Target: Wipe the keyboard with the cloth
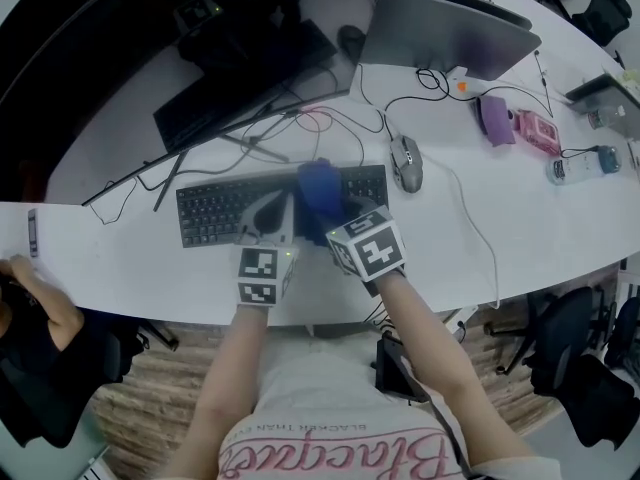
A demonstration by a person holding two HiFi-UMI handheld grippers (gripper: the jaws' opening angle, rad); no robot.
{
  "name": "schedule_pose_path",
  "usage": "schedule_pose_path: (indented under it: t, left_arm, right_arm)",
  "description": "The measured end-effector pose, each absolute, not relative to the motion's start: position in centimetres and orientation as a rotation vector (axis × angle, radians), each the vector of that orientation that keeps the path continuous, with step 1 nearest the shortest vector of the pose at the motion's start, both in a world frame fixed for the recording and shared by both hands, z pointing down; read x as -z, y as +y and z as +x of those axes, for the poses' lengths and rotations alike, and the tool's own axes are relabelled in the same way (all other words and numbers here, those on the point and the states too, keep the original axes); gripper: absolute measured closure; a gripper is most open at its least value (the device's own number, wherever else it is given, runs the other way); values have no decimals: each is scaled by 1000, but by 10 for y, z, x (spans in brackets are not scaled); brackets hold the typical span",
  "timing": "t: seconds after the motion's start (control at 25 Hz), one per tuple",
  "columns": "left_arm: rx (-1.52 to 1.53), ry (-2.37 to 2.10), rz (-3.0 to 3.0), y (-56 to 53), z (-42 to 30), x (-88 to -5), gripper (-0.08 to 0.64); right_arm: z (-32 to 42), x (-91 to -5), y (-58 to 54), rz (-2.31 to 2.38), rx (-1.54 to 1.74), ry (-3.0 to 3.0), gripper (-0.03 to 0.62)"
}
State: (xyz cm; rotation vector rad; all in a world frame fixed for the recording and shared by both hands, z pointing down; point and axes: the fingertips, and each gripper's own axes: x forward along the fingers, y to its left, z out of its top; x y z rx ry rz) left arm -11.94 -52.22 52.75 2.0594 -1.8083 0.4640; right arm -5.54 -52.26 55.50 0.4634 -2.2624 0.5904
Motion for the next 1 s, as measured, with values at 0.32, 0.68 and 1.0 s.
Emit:
schedule_pose_path:
  t: [0.32, 0.68, 1.0]
  left_arm:
    - [-451, -1770, 2095, -541, -99, -525, 554]
    - [-459, -1721, 2140, -553, -75, -527, 554]
    - [-456, -1684, 2178, -559, -56, -525, 554]
  right_arm:
    - [-28, -557, -538, 479, -633, -2259, 491]
    - [4, -556, -549, 506, -587, -2232, 491]
    - [45, -556, -564, 595, -544, -2188, 491]
